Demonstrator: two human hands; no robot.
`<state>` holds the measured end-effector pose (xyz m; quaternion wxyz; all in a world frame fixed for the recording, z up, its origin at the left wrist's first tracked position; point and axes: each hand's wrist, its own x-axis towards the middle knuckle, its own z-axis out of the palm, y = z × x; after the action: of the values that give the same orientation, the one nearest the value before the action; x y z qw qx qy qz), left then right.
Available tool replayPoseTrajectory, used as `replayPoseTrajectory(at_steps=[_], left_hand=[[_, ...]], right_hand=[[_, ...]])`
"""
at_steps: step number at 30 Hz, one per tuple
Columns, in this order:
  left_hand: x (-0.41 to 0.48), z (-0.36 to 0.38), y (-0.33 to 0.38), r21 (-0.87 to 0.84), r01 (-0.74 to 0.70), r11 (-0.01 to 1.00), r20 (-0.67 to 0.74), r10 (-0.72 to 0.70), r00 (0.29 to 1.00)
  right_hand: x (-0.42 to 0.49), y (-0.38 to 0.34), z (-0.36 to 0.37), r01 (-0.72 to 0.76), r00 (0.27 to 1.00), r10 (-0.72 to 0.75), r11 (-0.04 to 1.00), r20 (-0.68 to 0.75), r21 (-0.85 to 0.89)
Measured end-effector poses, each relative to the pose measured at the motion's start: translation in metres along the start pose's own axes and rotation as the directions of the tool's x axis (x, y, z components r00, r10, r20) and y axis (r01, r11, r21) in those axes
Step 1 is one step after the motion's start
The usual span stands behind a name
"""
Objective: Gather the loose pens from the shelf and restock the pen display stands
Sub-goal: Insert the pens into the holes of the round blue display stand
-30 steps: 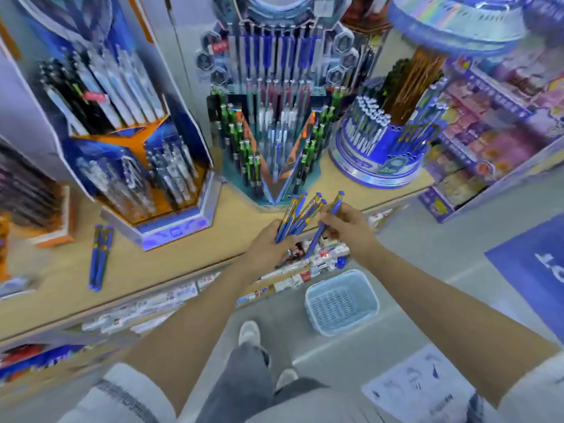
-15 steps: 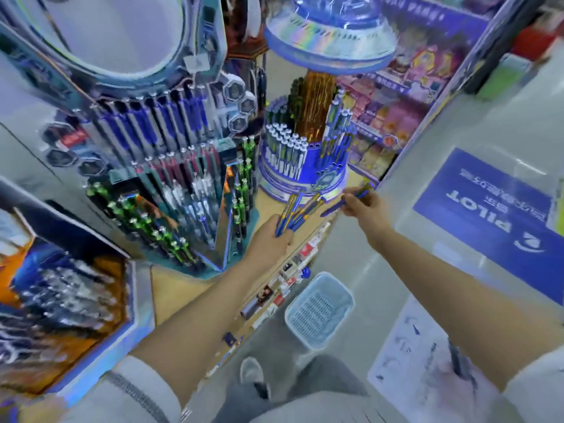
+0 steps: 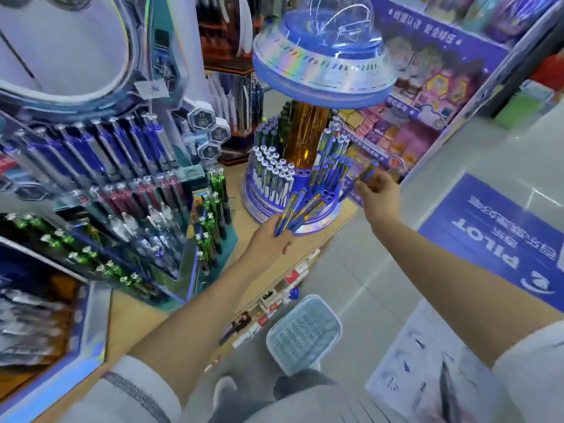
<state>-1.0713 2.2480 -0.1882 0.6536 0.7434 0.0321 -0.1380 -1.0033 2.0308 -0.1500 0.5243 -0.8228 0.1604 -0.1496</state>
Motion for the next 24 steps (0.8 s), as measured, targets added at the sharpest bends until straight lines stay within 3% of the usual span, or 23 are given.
replayPoseTrajectory(at_steps=[7, 11, 20, 24], left_hand=[[0.021, 0.023, 0.004, -0.064, 0.017, 0.998, -0.1, -0.023, 0.995], [0.02, 0.03, 0.003, -0.063, 0.028, 0.998, -0.139, -0.037, 0.99], [0.023, 0.009, 0.005, -0.037, 0.065, 0.997, -0.063, -0.067, 0.996], [0.025, 0.003, 0.004, -0.013, 0.069, 0.998, -0.008, -0.069, 0.998]], right_hand=[[0.03, 0.007, 0.007, 0.101, 0.991, -0.095, 0.993, 0.097, -0.061], [0.034, 0.018, 0.012, 0.077, 0.991, -0.069, 0.995, 0.118, -0.066], [0.032, 0.012, 0.03, 0.027, 0.998, -0.024, 0.998, 0.052, -0.059], [0.033, 0.011, 0.04, -0.015, 0.999, 0.02, 0.986, 0.029, -0.164]])
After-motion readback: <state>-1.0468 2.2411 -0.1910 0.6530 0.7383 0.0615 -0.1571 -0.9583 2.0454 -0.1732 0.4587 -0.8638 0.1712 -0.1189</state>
